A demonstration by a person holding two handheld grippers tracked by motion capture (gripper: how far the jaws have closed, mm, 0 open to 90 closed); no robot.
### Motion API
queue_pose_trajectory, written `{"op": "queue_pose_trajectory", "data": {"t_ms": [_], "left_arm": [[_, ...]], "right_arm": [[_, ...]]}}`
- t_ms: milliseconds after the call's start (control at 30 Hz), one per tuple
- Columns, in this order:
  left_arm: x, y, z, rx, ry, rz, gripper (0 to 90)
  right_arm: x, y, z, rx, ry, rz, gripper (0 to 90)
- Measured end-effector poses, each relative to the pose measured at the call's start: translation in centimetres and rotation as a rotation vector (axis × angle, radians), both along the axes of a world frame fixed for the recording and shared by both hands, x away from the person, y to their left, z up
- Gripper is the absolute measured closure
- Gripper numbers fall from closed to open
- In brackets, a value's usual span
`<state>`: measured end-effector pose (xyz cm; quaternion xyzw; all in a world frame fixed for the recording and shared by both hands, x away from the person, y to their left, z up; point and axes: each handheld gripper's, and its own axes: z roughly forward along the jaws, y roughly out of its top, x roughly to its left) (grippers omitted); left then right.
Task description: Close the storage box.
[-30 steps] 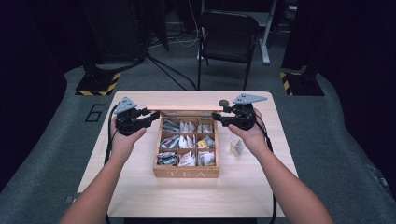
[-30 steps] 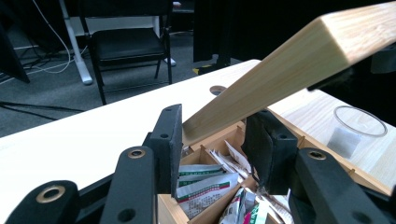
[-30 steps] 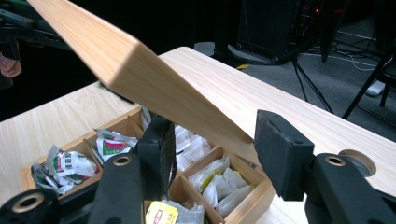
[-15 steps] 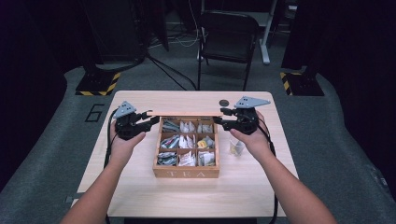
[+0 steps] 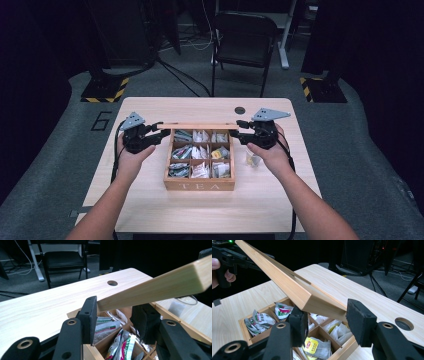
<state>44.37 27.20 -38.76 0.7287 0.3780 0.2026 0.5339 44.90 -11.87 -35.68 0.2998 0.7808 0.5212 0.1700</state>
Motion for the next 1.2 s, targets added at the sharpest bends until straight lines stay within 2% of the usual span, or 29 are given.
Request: {"op": "queue_pose_trajectory", "data": {"t_ms": [400, 567, 633, 900, 933, 1033, 1200], "left_arm": [[-1.2, 0.0, -1.1, 0.032, 0.005, -0.015, 55.6], [-1.6, 0.0, -1.6, 0.030, 0.001, -0.014, 55.2], [-1.9, 0.1, -1.7, 0.038, 0.002, -0.019, 55.0], [-3.5, 0.2, -2.2, 0.014, 0.000, -0.038, 52.7], [-3.7, 0.3, -2.2, 0.018, -0.011, -0.038, 52.7], [-4.3, 0.3, -2.3, 0.038, -0.006, -0.049, 52.8], [-4.7, 0.4, -2.7, 0.039, -0.001, -0.053, 53.1]], "right_arm": [[-1.5, -0.1, -1.5, -0.007, -0.008, 0.003, 50.7], [-2.1, -0.1, -2.2, 0.003, -0.002, -0.001, 50.4], [-2.5, -0.1, -2.6, -0.006, -0.010, -0.003, 50.3], [-3.3, 0.0, -3.5, -0.029, -0.023, -0.005, 50.2], [-3.4, 0.0, -3.7, -0.030, -0.023, -0.005, 50.2], [-3.7, 0.0, -4.1, -0.034, -0.025, -0.004, 50.2], [-4.1, -0.1, -4.6, -0.037, -0.023, -0.010, 50.1]]}}
